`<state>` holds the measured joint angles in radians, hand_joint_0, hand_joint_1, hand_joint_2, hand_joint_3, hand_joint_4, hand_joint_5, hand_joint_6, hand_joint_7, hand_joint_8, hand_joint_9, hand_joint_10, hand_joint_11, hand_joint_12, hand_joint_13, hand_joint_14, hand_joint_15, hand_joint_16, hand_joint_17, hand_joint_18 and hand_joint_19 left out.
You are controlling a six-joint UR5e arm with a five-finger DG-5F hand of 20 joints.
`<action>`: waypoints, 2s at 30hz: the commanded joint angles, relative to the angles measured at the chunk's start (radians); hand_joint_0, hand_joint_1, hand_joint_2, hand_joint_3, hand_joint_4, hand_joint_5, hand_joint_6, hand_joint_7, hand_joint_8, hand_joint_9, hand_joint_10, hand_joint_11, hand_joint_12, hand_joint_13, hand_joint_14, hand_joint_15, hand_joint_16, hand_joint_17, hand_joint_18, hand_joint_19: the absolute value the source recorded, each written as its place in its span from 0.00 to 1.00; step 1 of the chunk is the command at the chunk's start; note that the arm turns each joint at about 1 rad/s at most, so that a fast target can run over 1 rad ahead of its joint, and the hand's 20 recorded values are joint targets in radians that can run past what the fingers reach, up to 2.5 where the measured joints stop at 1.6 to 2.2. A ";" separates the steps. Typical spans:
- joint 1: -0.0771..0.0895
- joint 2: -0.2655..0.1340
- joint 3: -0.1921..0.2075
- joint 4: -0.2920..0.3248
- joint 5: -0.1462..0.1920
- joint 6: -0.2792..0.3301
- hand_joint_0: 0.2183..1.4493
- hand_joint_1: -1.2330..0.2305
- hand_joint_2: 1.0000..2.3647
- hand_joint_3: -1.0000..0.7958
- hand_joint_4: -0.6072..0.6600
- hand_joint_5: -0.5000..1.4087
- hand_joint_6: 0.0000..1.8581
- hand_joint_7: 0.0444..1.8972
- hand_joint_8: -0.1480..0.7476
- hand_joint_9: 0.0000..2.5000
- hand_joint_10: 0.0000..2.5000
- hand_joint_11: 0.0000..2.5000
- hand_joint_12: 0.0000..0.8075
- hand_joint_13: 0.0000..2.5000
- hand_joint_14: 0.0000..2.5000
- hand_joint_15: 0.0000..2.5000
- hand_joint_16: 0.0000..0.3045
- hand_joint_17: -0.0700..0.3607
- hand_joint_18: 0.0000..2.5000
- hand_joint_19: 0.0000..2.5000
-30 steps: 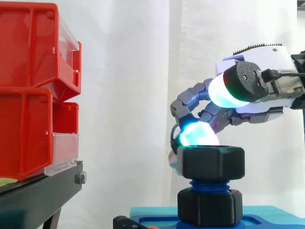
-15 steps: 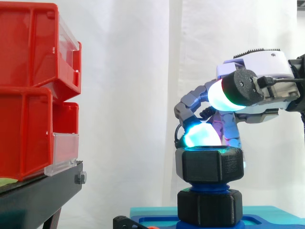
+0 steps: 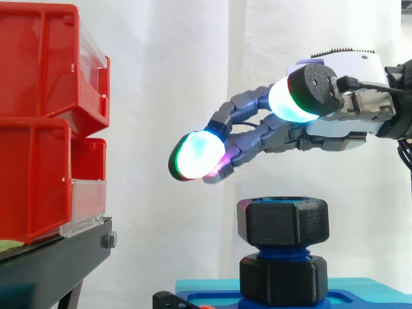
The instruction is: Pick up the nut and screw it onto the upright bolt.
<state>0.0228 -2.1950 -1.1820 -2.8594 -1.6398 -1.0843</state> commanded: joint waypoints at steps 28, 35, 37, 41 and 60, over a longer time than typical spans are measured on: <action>0.072 0.000 -0.001 -0.074 0.034 0.006 0.19 0.60 0.00 0.28 0.60 0.15 0.27 0.30 0.44 0.12 0.00 0.00 0.43 0.08 0.00 0.00 0.14 0.38 0.00 0.00; 0.074 0.000 -0.001 -0.069 0.032 0.007 0.19 0.60 0.00 0.28 0.61 0.15 0.27 0.31 0.45 0.13 0.00 0.00 0.43 0.09 0.00 0.00 0.14 0.38 0.00 0.00; 0.074 0.000 -0.001 -0.070 0.032 0.006 0.19 0.60 0.00 0.28 0.61 0.16 0.27 0.31 0.45 0.13 0.00 0.00 0.43 0.09 0.00 0.00 0.14 0.38 0.00 0.00; 0.074 0.000 -0.002 -0.074 0.032 0.007 0.19 0.60 0.00 0.28 0.62 0.16 0.27 0.32 0.45 0.14 0.00 0.00 0.43 0.09 0.00 0.00 0.14 0.38 0.00 0.00; 0.074 0.000 -0.002 -0.075 0.028 0.004 0.19 0.59 0.00 0.28 0.64 0.17 0.27 0.34 0.47 0.17 0.00 0.00 0.43 0.12 0.00 0.00 0.13 0.38 0.00 0.00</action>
<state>0.0967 -2.1951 -1.1842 -2.9374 -1.6148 -1.0789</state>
